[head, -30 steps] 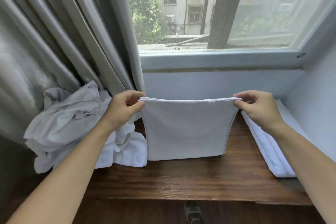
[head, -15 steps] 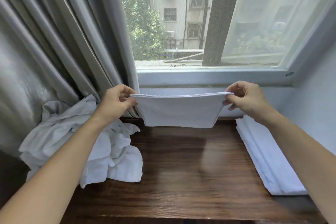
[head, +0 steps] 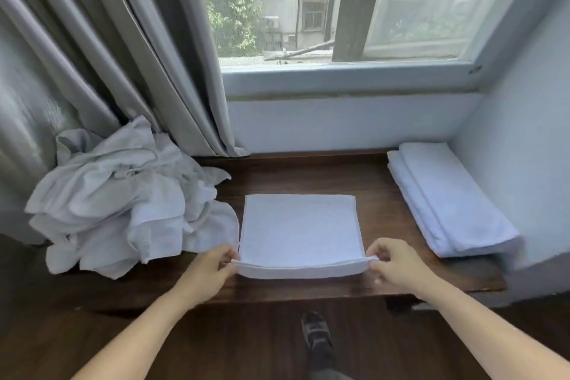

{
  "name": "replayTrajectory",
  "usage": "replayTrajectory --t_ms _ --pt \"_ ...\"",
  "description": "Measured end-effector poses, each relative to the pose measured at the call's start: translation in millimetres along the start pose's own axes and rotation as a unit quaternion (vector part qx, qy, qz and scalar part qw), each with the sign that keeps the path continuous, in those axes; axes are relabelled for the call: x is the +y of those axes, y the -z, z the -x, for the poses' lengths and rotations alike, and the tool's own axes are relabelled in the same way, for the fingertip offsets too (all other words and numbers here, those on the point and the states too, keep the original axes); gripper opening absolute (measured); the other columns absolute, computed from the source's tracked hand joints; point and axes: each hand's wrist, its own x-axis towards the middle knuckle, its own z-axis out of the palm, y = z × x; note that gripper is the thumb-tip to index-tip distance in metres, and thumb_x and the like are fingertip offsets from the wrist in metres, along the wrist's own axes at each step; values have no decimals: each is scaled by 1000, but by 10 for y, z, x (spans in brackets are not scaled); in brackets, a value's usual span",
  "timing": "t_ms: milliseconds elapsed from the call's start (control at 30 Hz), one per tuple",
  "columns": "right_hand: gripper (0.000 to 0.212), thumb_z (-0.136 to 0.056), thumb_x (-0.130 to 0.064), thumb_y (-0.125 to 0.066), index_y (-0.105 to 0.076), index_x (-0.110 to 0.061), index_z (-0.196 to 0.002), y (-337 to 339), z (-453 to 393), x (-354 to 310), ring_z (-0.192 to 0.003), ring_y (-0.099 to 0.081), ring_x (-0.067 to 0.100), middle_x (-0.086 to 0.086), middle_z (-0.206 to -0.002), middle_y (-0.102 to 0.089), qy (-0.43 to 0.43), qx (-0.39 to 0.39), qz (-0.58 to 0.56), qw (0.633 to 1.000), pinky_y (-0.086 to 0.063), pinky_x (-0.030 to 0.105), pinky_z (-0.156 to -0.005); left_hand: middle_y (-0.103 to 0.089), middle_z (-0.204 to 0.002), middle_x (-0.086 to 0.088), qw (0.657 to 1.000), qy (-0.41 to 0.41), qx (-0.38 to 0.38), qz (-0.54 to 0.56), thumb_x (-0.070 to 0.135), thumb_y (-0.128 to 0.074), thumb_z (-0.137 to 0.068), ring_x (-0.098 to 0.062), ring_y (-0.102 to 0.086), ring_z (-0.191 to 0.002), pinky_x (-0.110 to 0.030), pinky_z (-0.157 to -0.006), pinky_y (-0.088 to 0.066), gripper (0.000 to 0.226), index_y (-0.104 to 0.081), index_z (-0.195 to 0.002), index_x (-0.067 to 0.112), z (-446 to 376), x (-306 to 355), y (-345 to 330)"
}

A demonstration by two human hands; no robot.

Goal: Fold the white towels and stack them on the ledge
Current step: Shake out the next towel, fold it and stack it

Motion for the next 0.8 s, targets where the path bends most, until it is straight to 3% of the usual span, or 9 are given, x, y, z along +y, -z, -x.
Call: replayTrajectory --t_ms 100,167,233,367,600,700,800 --pt "9 -88 -5 -66 -67 -12 -91 -124 99 156 -65 -74 21 13 -82 -75 -28 -47 2 999 -62 34 -58 -72 -87 17 1000 14 -21 8 20 -66 -95 -1 -68 -83 -25 -75 -53 12 -64 -89 31 123 -130 -156" --pt "7 -91 -10 -65 -67 -15 -96 -85 62 139 -66 -75 19 12 -90 -73 -39 -56 16 998 -59 30 -56 -72 -91 19 999 18 -17 30 24 -65 -96 0 -67 -85 -20 -72 -50 8 -65 -93 31 105 -135 -149" --pt "6 -93 -14 -67 -68 -19 -94 -8 -57 69 -66 -74 15 6 -92 -72 -33 -36 32 998 -59 28 -59 -71 -100 17 997 21 6 69 28 -63 -99 -1 -67 -95 -16 -75 -49 6 -65 -102 33 -7 -104 -106" --pt "8 -88 -18 -72 -70 -26 -89 193 -513 -154 -89 -68 12 -5 -94 -71 24 26 30 999 -56 31 -75 -63 -113 9 986 30 83 142 27 -56 -103 -7 -62 -106 -19 -78 -49 19 -52 -120 33 -458 113 17" --pt "6 -91 -16 -67 -70 -21 -91 198 -1515 -281 -82 -66 18 2 -86 -71 20 70 -43 996 -46 28 -66 -61 -92 3 957 65 212 188 20 -57 -103 -9 -58 -76 -19 -65 -48 28 -48 -129 21 -1476 251 -115" --pt "7 -95 -22 -65 -68 -21 -101 95 -1847 -203 -91 -67 20 1 -92 -70 -9 59 -36 998 -53 33 -70 -64 -92 -2 953 89 219 192 23 -58 -102 -11 -60 -73 -22 -61 -48 30 -47 -130 21 -1812 116 -242" --pt "27 -99 -23 -63 -59 -16 -124 -9 -1988 -165 -101 -64 20 0 -108 -66 -44 64 2 997 -56 36 -83 -66 -103 -3 949 142 211 186 29 -60 -100 -19 -65 -88 -29 -71 -48 40 -45 -135 16 -2014 20 -333"
